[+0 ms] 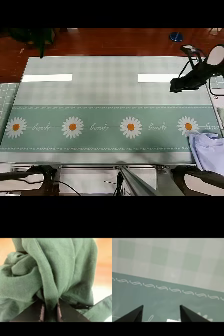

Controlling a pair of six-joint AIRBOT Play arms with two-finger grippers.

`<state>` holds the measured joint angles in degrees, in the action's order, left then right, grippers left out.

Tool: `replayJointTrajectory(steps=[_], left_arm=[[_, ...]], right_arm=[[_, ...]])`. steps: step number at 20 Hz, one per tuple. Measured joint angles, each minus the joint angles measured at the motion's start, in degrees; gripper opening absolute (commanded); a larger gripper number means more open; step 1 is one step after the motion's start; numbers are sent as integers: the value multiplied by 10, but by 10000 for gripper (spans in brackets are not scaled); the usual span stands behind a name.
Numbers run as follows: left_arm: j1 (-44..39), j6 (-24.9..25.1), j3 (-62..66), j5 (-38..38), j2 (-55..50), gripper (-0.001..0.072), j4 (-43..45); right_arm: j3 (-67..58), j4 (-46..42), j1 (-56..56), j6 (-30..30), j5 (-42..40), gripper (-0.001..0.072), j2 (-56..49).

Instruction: Fold the shirts.

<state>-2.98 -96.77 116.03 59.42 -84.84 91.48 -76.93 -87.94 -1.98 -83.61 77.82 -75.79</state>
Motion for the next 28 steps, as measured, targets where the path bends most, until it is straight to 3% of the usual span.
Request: replayJointTrajectory(steps=[5,9,12,17,18,20,21,28], left_arm=[[-108,31,2,107,81,36,-65],[-227,41,-79,146,89,35,-105],[-322,42,-183,135,76,36,-122],[-429,31,-339,53,30,48,-133],[-436,31,-351,44,21,164,-133],[-433,30,-352,37,11,610,-134],[-423,32,-340,42,9,676,-134],[-248,86,-269,196,48,676,-135]], right_arm=[[0,-18,0,0,28,520,74],[1,-23,0,11,73,520,102],[2,-26,0,21,98,520,108],[3,-27,0,28,109,520,111],[2,-27,0,29,110,521,112],[3,-27,0,31,110,525,112],[3,-27,0,32,109,530,113],[33,-33,23,46,103,543,113]])
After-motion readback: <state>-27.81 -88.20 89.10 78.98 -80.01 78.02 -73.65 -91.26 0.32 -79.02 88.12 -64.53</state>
